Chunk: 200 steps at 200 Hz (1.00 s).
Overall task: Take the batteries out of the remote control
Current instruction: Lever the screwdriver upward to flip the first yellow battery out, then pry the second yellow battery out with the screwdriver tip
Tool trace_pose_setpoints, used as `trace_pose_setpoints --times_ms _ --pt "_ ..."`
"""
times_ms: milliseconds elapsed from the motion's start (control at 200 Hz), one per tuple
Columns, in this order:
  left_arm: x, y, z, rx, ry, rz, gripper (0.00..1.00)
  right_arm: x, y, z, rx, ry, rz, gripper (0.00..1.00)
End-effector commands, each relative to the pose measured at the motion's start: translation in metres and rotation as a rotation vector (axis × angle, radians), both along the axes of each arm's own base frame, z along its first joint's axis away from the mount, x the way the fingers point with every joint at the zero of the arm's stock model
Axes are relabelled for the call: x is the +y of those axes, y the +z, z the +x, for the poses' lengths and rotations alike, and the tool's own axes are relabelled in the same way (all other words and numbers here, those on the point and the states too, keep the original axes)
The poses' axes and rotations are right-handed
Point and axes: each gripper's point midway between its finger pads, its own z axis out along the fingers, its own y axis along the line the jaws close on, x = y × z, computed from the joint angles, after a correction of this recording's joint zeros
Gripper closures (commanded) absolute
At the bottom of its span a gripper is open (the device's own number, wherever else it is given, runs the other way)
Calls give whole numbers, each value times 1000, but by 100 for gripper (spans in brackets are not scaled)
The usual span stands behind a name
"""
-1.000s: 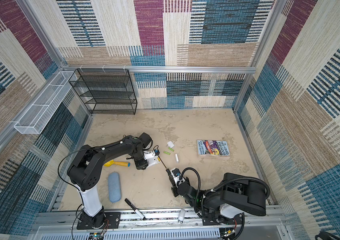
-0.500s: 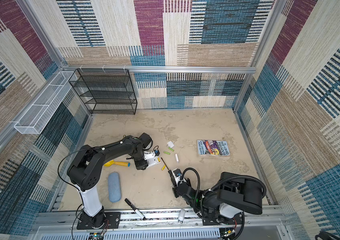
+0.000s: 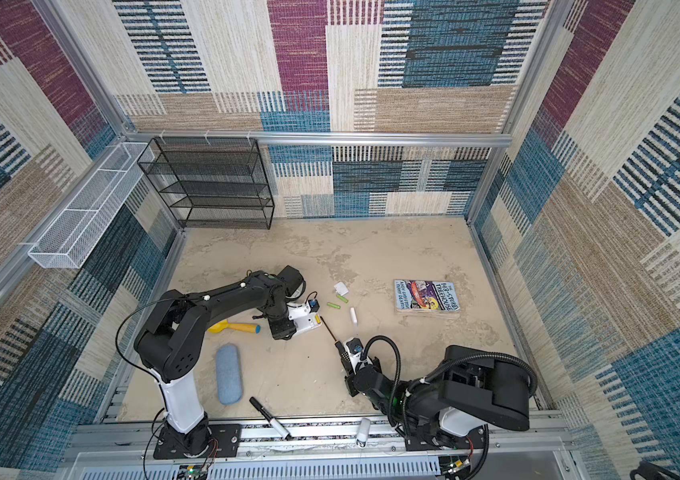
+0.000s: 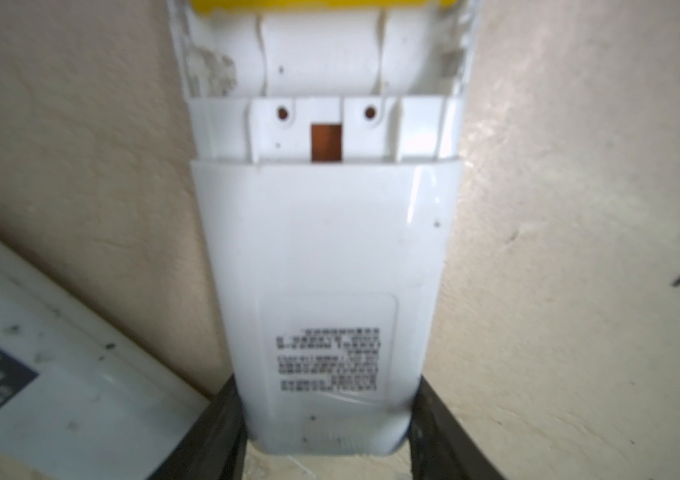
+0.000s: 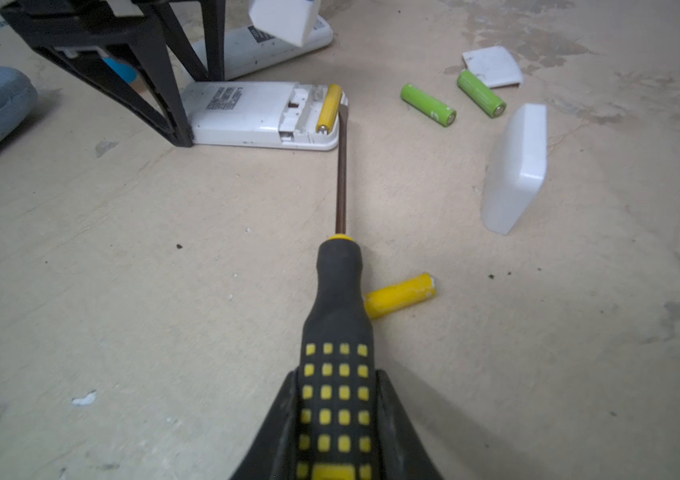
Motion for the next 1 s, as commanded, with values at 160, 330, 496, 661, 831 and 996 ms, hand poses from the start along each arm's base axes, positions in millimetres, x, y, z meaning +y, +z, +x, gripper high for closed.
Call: trace_pose_setpoints --times_ms 160,330,496,661,831,996 --pt "12 -6 -46 197 -36 30 51 1 -5 -2 16 3 2 100" --pt "12 -5 -45 192 -34 31 51 -2 2 -1 15 -6 -8 100" --pt "11 -3 -42 190 -21 33 51 -18 10 -2 60 -79 -16 100" --pt "13 -3 -43 188 -15 39 51 -31 25 -7 97 -120 68 100" --pt "10 -2 -41 186 -7 32 51 -28 36 -13 136 -104 119 100" --pt "9 -2 -39 183 9 33 51 -11 40 -19 173 -22 81 100"
